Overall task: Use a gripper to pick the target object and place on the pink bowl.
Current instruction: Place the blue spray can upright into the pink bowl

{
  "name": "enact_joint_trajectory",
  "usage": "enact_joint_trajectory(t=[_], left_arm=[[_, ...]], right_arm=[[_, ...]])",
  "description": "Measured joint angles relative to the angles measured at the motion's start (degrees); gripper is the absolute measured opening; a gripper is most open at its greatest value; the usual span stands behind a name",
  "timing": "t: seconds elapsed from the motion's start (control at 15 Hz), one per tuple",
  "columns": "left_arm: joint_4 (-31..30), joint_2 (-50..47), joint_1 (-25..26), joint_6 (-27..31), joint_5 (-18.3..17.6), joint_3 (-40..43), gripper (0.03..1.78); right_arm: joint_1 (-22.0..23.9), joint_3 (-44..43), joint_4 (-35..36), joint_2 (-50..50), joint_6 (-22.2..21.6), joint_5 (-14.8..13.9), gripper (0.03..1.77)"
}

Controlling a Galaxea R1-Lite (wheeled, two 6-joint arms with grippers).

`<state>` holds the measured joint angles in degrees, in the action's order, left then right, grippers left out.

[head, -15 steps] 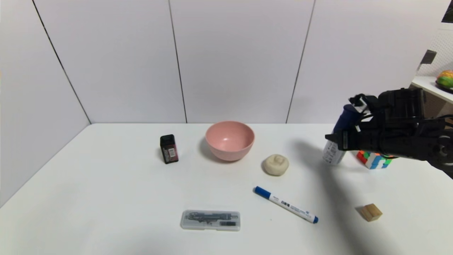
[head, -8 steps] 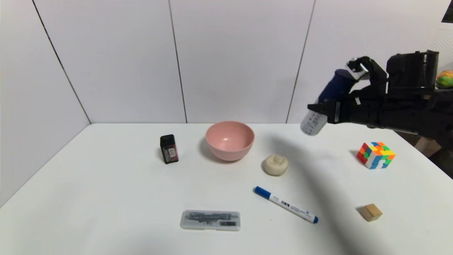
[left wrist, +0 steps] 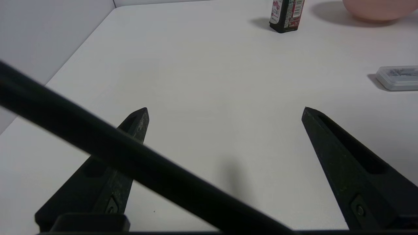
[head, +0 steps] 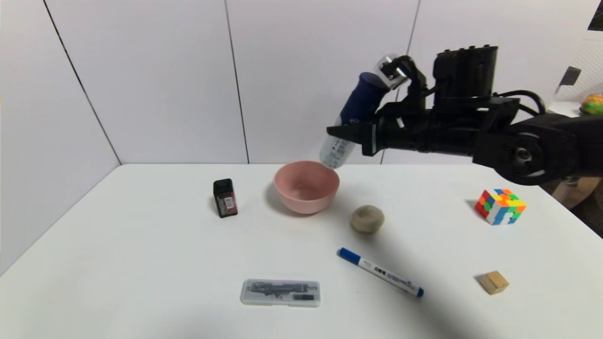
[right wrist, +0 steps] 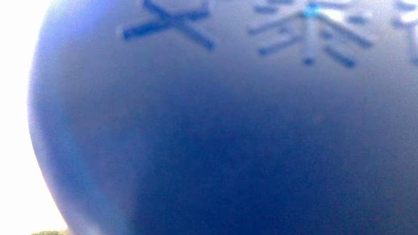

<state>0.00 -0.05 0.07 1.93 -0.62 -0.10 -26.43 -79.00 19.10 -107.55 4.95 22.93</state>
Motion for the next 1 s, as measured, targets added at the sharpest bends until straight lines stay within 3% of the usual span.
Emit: enact_joint_trajectory(t=[0.6,1.0], left_arm=[[0.0,0.0,0.0,0.0,0.0,0.0,1.69],[0.0,0.0,0.0,0.0,0.0,0.0,1.69]], right_arm=[[-1.2,-13.9,0.0,-18.3,7.1,0.2,0.81],[-0.7,-14.4,-0.6,-21.3,12.2,4.0,0.81]])
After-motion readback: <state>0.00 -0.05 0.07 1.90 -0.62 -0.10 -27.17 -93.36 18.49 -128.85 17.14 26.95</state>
